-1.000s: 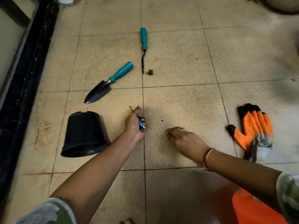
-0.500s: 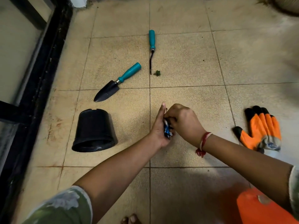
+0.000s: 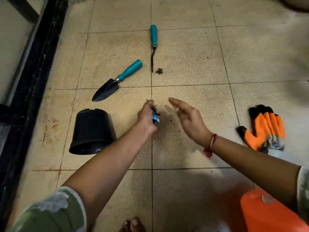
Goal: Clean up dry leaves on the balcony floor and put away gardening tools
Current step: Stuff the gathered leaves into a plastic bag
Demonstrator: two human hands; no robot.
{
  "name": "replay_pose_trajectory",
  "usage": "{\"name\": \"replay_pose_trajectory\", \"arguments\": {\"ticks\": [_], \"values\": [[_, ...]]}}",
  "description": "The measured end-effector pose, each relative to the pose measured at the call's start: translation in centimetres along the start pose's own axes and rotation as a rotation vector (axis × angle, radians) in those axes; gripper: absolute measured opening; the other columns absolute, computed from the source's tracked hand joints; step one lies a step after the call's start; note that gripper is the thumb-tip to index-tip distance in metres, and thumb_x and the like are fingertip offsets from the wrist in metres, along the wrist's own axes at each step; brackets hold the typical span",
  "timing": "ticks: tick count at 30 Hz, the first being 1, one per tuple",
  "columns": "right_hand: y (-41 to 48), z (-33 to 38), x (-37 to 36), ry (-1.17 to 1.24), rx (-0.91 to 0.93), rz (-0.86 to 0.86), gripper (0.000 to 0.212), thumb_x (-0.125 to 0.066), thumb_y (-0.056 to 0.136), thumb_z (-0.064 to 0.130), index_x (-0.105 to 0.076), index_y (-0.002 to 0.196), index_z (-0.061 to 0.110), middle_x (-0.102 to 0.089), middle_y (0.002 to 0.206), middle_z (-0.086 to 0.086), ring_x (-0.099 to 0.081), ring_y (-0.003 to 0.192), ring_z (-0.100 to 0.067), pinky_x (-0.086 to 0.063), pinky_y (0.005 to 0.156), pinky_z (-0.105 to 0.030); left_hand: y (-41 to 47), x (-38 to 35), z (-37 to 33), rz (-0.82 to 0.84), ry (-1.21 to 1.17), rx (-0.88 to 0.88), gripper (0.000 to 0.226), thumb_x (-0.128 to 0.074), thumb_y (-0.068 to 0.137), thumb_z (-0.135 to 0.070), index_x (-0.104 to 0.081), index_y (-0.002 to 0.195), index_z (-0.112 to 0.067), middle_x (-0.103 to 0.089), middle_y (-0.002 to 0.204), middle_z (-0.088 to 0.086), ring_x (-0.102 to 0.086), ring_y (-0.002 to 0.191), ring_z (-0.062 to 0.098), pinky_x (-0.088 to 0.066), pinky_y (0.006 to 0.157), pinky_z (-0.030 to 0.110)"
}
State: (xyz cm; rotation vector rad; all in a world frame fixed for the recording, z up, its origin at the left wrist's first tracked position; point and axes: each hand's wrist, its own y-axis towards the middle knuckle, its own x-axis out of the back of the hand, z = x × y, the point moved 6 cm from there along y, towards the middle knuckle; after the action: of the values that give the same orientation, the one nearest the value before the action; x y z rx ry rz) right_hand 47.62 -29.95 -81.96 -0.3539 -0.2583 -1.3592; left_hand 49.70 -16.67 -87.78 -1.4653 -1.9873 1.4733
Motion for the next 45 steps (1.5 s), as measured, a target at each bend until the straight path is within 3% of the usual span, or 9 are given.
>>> {"name": "replay_pose_trajectory", "arguments": {"ticks": [2,6,16,21,26,29,33,38,45], "values": [[0.8,-0.9,1.7,-0.114,-0.048,-0.158,0.037,-0.046,0.095,0.004,-0.056,0.128,0.016,-0.057,0.131,0.002,-0.051,0.117,-0.004,-0.036,0.096,-0.005,0.1,1.5,-2.6,-0.095,-0.068,-0.068,0.021,-0.058,0.09,-0.022,-0.053,0.071,-0.017,-0.048,0.058,-0.006,-0.042,0.045,0.005,-0.036,0.034,0.018],[0.6,-2.8,0.5,-0.485,-0.023,-0.021,0.028,-0.057,0.09,0.007,-0.067,0.114,0.015,-0.064,0.106,-0.003,-0.055,0.085,-0.009,-0.046,0.08,-0.018,0.4,3.0,-5.1,-0.124,-0.132,-0.144,0.023,-0.058,0.089,-0.024,-0.048,0.069,-0.019,-0.043,0.052,-0.008,-0.037,0.037,0.004,-0.03,0.033,0.017],[1.1,-2.8,-1.8,-0.73,0.011,0.071,0.021,-0.046,0.092,0.014,-0.065,0.101,0.012,-0.06,0.104,-0.011,-0.059,0.093,-0.029,-0.046,0.077,-0.034,0.9,2.3,-1.2,-0.006,-0.039,-0.058,0.031,-0.049,0.091,-0.028,-0.039,0.061,-0.026,-0.039,0.038,-0.011,-0.036,0.032,0.0,-0.023,0.03,0.013],[0.3,-1.0,-2.7,-0.999,0.203,0.201,0.028,-0.041,0.093,0.006,-0.054,0.118,0.009,-0.058,0.108,-0.01,-0.059,0.095,-0.026,-0.042,0.073,-0.032,0.9,1.4,0.9,0.043,0.068,0.0,0.032,-0.048,0.092,-0.031,-0.039,0.061,-0.027,-0.04,0.038,-0.012,-0.037,0.031,0.0,-0.025,0.03,0.011],[1.1,-1.1,-2.6,-0.889,0.19,0.185,0.032,-0.048,0.09,0.003,-0.039,0.12,0.01,-0.06,0.086,-0.009,-0.055,0.07,-0.025,-0.044,0.058,-0.032,0.4,0.6,1.8,0.017,0.151,0.009,0.031,-0.051,0.091,-0.031,-0.043,0.061,-0.026,-0.042,0.042,-0.013,-0.037,0.032,0.001,-0.026,0.033,0.009],[1.5,-2.0,-0.5,-0.391,-0.087,0.04,0.027,-0.055,0.084,0.003,-0.042,0.106,0.012,-0.061,0.078,-0.008,-0.059,0.065,-0.025,-0.053,0.058,-0.039,-0.2,-0.1,2.0,0.024,0.178,0.004,0.025,-0.05,0.092,-0.029,-0.052,0.068,-0.021,-0.042,0.043,-0.012,-0.037,0.032,0.001,-0.026,0.031,0.01],[0.7,-1.3,2.6,0.027,-0.201,-0.134,0.034,-0.065,0.08,0.0,-0.042,0.098,0.017,-0.058,0.069,0.003,-0.056,0.06,-0.009,-0.05,0.059,-0.025,-1.4,-1.1,3.5,0.058,0.248,0.068,0.024,-0.051,0.091,-0.029,-0.061,0.073,-0.018,-0.046,0.048,-0.009,-0.038,0.033,0.002,-0.029,0.031,0.012],[-1.5,-0.7,3.1,-0.197,-0.165,-0.162,0.026,-0.063,0.08,0.007,-0.044,0.094,0.019,-0.065,0.068,0.001,-0.063,0.064,-0.016,-0.053,0.062,-0.035,-3.0,-4.3,5.3,0.204,0.27,0.17,0.025,-0.056,0.09,-0.027,-0.054,0.067,-0.016,-0.047,0.047,-0.005,-0.04,0.033,0.002,-0.027,0.028,0.011],[-4.2,-0.2,5.2,-0.548,-0.094,-0.266,0.021,-0.054,0.08,0.006,-0.041,0.087,0.021,-0.054,0.07,0.003,-0.052,0.062,-0.02,-0.034,0.056,-0.026,-3.8,-6.2,6.5,0.124,0.619,-0.046,0.018,-0.056,0.088,-0.014,-0.055,0.069,-0.015,-0.049,0.059,0.001,-0.041,0.048,0.011,-0.031,0.04,0.019]]}}
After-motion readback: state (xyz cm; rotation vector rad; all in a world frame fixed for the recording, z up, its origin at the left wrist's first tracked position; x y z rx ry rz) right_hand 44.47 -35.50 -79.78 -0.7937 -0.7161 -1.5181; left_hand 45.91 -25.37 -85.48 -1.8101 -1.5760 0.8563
